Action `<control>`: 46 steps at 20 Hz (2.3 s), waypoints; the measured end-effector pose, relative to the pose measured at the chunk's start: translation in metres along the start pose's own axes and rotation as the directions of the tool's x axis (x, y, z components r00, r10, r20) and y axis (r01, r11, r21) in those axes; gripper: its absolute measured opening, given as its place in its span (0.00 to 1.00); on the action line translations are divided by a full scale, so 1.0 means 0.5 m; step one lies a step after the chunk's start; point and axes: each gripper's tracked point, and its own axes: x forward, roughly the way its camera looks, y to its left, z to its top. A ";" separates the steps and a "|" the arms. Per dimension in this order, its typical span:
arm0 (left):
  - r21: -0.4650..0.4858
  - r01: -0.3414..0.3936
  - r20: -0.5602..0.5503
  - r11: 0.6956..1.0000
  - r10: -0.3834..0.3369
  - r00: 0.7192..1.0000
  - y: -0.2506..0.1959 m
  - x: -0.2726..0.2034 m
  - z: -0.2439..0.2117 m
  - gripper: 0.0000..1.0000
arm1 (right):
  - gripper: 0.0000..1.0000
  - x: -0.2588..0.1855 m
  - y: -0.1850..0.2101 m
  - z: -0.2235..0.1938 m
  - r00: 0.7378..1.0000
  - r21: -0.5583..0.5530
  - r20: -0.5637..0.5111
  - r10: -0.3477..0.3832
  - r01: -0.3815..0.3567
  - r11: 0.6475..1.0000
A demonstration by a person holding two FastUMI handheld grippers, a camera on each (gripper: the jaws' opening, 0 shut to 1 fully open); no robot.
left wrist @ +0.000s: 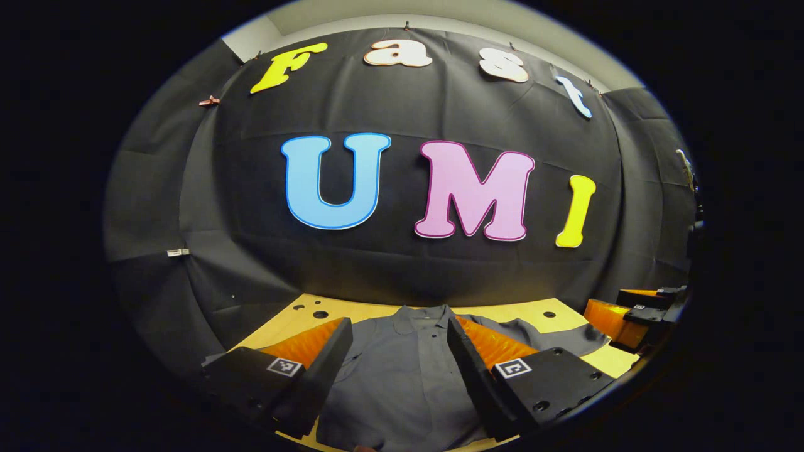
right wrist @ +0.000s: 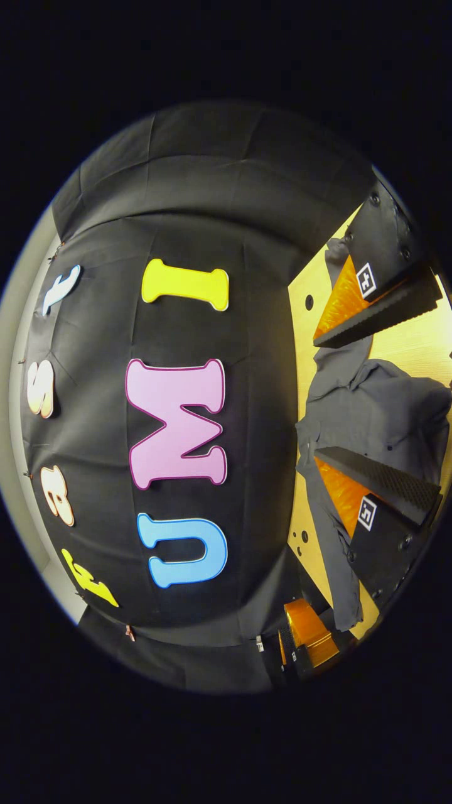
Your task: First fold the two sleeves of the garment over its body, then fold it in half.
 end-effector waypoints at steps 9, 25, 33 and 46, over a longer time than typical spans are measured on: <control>0.019 -0.071 -0.006 0.997 0.071 0.997 0.007 0.007 -0.020 0.96 | 0.98 0.046 -0.025 -0.024 0.998 0.010 -0.045 0.039 -0.038 0.999; 0.061 -0.151 -0.087 0.987 0.156 0.984 0.005 0.017 -0.074 0.96 | 0.97 0.190 -0.369 -0.170 0.941 0.043 -0.251 -0.227 0.245 0.969; 0.072 -0.107 -0.143 0.992 0.116 0.983 -0.056 0.056 -0.100 0.96 | 0.98 0.248 -0.533 -0.264 0.888 0.072 -0.333 -0.316 0.358 0.931; 0.114 -0.065 -0.186 0.991 0.086 0.979 -0.090 0.088 -0.105 0.95 | 0.99 0.330 -0.743 -0.438 0.761 0.156 -0.508 -0.403 0.541 0.826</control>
